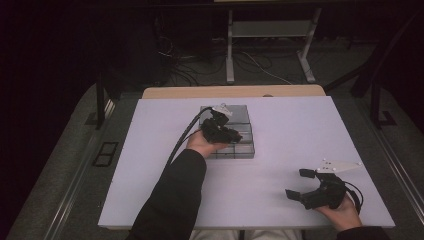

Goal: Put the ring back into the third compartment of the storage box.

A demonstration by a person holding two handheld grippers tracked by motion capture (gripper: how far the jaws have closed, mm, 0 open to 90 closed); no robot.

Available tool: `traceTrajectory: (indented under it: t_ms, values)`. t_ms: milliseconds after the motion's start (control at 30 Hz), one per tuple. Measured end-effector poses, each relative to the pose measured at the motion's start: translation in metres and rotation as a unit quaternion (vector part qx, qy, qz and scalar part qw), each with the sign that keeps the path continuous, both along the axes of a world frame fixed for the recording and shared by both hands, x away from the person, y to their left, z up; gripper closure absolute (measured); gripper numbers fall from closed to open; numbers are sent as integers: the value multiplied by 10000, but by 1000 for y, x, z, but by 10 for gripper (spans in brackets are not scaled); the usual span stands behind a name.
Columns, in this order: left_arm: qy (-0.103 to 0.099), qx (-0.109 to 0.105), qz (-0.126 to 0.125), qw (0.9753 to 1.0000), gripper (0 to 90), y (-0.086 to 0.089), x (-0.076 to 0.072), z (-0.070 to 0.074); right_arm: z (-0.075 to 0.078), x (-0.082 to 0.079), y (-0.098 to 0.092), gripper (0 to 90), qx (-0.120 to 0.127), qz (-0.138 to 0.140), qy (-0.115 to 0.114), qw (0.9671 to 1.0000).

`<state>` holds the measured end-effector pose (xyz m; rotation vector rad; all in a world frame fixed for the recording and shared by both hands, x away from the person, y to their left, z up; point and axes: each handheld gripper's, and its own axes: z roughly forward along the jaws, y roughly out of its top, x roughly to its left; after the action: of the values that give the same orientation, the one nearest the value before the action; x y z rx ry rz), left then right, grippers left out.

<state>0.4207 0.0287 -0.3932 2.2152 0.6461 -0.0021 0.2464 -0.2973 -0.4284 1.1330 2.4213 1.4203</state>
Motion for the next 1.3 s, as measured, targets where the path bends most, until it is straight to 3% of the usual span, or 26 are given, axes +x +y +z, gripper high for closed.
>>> traceTrajectory:
  t_ms: [533, 1000, 1300]
  values:
    - [152, 26, -17, 9999, 677, -16, 3, -16, 0, 0, 0, 4, 4, 22, -8, 10000]
    - [215, 225, -74, 9995, 678, -23, 3, -23, 0, 0, 0, 4, -16, 26, -17, 10000]
    - [196, 262, -161, 9993, 567, -21, 0, -17, 0, -1, 0, 4, -24, 15, 12, 10000]
